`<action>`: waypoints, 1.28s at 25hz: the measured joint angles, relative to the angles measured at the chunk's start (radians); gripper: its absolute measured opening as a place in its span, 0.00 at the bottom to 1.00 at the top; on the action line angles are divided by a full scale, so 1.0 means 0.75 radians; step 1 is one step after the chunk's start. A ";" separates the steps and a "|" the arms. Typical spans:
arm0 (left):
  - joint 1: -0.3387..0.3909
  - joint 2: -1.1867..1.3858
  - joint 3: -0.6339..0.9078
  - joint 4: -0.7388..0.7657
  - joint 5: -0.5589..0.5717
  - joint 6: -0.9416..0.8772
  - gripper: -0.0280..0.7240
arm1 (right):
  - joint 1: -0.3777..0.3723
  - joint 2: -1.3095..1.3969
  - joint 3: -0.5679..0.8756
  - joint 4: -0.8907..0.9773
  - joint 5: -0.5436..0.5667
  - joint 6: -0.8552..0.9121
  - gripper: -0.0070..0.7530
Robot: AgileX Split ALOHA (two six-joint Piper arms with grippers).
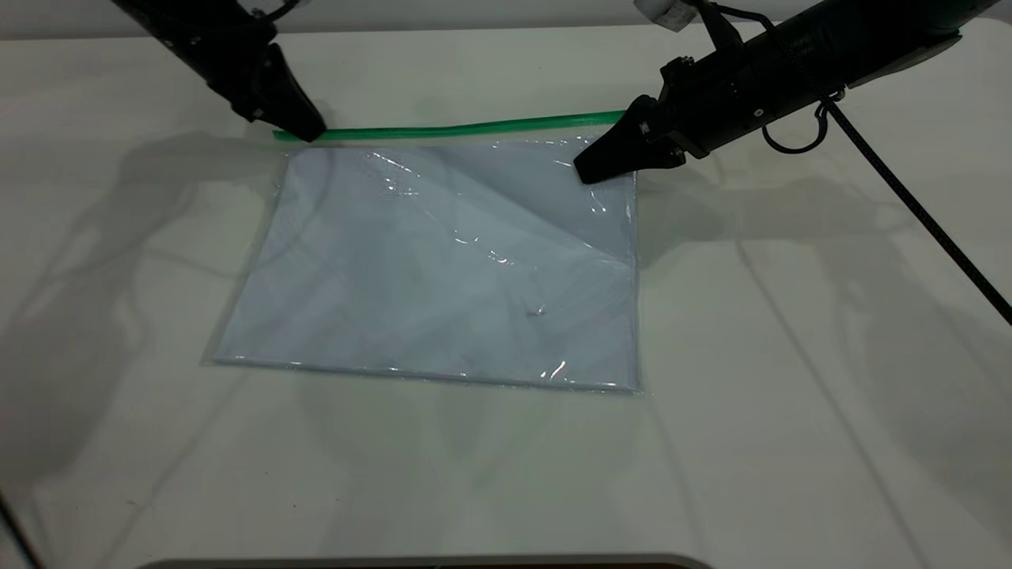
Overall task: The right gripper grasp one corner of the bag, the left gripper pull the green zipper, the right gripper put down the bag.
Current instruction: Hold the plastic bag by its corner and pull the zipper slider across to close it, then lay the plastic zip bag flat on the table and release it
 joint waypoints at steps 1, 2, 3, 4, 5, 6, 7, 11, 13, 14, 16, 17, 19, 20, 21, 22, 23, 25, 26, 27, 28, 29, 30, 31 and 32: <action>0.005 0.000 0.000 0.012 0.002 0.000 0.12 | -0.001 0.000 0.000 -0.002 0.000 0.000 0.05; 0.006 0.000 0.000 0.013 0.006 0.000 0.12 | -0.002 0.000 0.000 -0.002 -0.001 0.000 0.05; 0.006 0.000 0.000 0.013 0.007 0.000 0.12 | -0.002 0.000 0.000 -0.002 -0.002 0.000 0.05; 0.007 0.000 0.000 0.013 0.009 0.000 0.12 | -0.002 0.000 0.000 -0.002 -0.003 0.000 0.05; 0.007 0.000 0.000 0.013 0.009 0.000 0.12 | -0.002 0.000 0.000 -0.002 -0.003 0.000 0.05; 0.007 0.000 0.000 0.013 0.009 0.000 0.12 | -0.002 0.000 0.000 -0.002 -0.003 0.000 0.05; 0.007 0.000 0.000 0.013 0.010 0.000 0.13 | -0.002 0.000 0.000 -0.002 -0.003 0.000 0.05; 0.007 0.000 0.000 0.008 0.010 -0.008 0.15 | -0.002 0.000 0.000 -0.001 -0.008 0.000 0.06; 0.009 0.000 0.000 0.001 0.007 -0.019 0.22 | -0.004 0.000 0.000 -0.006 -0.035 0.002 0.08; 0.012 0.000 0.000 -0.018 0.004 -0.022 0.26 | -0.008 0.000 0.000 -0.011 -0.063 0.002 0.10; 0.015 0.000 -0.001 -0.074 0.004 -0.027 0.40 | -0.014 0.000 0.000 -0.011 -0.117 0.003 0.17; 0.015 0.000 -0.001 -0.115 0.004 -0.030 0.47 | -0.015 0.000 0.000 -0.011 -0.140 0.003 0.22; 0.006 0.000 -0.006 -0.194 0.005 -0.030 0.61 | -0.018 0.000 0.000 -0.011 -0.157 0.004 0.34; 0.002 -0.002 -0.011 -0.234 0.009 -0.030 0.68 | -0.021 0.000 0.000 -0.011 -0.167 0.004 0.42; -0.003 -0.010 -0.013 -0.270 0.009 -0.030 0.72 | -0.021 0.000 0.000 -0.011 -0.183 0.004 0.50; -0.008 -0.021 -0.014 -0.300 0.016 -0.030 0.76 | -0.021 0.000 0.000 -0.011 -0.215 0.004 0.56; -0.011 -0.040 -0.014 -0.324 0.023 -0.030 0.78 | -0.021 -0.002 0.000 -0.014 -0.255 0.004 0.63; -0.016 -0.088 -0.014 -0.367 0.053 -0.043 0.80 | -0.021 -0.011 0.000 -0.021 -0.395 0.007 0.74; -0.016 -0.129 -0.014 -0.379 0.073 -0.057 0.80 | -0.021 -0.020 0.000 -0.028 -0.458 0.008 0.76; -0.017 -0.161 -0.014 -0.383 0.093 -0.080 0.80 | -0.021 -0.035 0.002 -0.042 -0.517 0.011 0.77; -0.017 -0.202 -0.014 -0.383 0.119 -0.105 0.80 | -0.022 -0.058 0.004 -0.070 -0.549 0.022 0.77; -0.017 -0.241 -0.015 -0.381 0.152 -0.127 0.80 | -0.023 -0.089 0.004 -0.113 -0.558 0.047 0.77; -0.017 -0.297 -0.015 -0.371 0.183 -0.144 0.79 | -0.023 -0.119 0.004 -0.156 -0.555 0.087 0.77; -0.017 -0.340 -0.015 -0.358 0.209 -0.164 0.79 | -0.023 -0.161 0.004 -0.218 -0.541 0.130 0.76; -0.017 -0.384 -0.015 -0.345 0.236 -0.187 0.78 | -0.023 -0.210 0.005 -0.287 -0.524 0.195 0.75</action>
